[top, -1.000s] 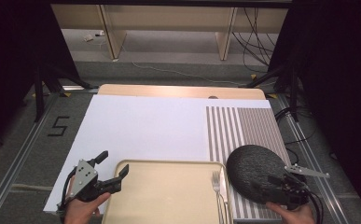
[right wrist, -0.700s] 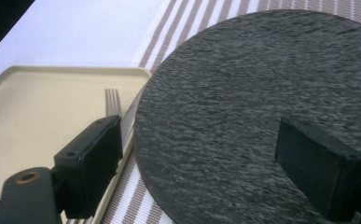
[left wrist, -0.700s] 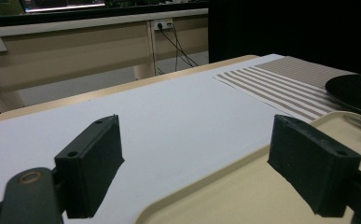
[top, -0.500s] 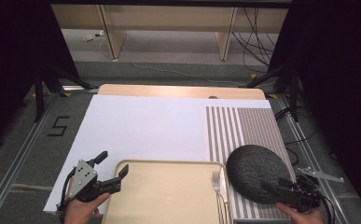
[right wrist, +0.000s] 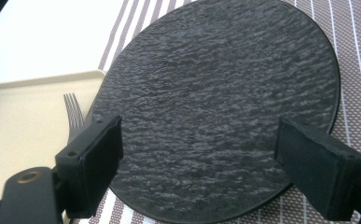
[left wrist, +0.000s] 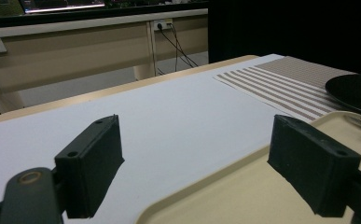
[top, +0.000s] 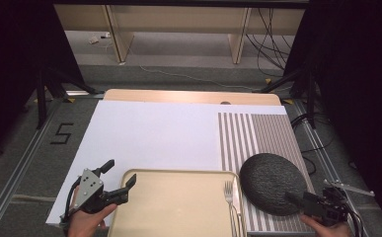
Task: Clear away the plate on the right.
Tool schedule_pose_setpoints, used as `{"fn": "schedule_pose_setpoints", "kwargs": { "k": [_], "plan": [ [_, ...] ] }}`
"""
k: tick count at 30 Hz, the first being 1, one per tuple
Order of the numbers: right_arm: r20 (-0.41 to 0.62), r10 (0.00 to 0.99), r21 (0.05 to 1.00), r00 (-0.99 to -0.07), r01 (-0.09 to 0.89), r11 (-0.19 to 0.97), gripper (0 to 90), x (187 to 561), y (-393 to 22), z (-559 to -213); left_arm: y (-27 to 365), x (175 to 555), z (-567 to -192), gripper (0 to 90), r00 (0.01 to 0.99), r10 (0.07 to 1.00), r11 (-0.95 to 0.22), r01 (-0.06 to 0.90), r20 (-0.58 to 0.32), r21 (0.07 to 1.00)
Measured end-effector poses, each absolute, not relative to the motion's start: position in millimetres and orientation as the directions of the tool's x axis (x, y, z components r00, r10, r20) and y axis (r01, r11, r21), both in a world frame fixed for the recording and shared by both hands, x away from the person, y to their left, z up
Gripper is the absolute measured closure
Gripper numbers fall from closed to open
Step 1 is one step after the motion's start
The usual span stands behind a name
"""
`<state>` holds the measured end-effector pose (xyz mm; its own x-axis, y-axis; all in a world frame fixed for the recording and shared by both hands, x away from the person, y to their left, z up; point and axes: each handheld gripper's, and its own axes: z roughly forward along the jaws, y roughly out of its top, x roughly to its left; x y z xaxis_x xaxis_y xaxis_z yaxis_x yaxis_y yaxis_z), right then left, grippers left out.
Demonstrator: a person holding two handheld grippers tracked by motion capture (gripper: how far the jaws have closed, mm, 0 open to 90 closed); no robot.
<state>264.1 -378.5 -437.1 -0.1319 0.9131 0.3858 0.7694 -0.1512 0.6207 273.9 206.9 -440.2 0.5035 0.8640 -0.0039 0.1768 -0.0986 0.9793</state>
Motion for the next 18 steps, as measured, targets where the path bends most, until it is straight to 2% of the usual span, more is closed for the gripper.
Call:
{"fn": "schedule_pose_setpoints", "kwargs": {
  "k": [5, 12, 13, 15, 18],
  "plan": [
    [0.406, 0.907, 0.618, -0.108, 0.764, -0.186, 16.6, 263, -383, -441, 208, 274, -440, 17.1, 0.5, 0.866, -0.092, 0.175, -0.008, 0.98],
    [0.448, 0.894, 0.534, -0.023, 0.808, -0.248, 17.1, 260, -388, -443, 207, 273, -440, 17.1, 0.507, 0.862, -0.097, 0.173, -0.005, 0.98],
    [0.436, 0.899, 0.547, -0.043, 0.805, -0.227, 17.1, 259, -391, -444, 207, 273, -440, 17.1, 0.506, 0.862, -0.096, 0.173, -0.005, 0.98],
    [0.44, 0.898, 0.518, -0.006, 0.818, -0.248, 17.3, 257, -390, -443, 208, 273, -440, 17.1, 0.505, 0.863, -0.096, 0.175, -0.006, 0.98],
    [0.455, 0.89, 0.522, -0.015, 0.815, -0.253, 17.7, 257, -390, -448, 207, 273, -440, 17.1, 0.508, 0.862, -0.097, 0.174, -0.005, 0.98]
  ]
}}
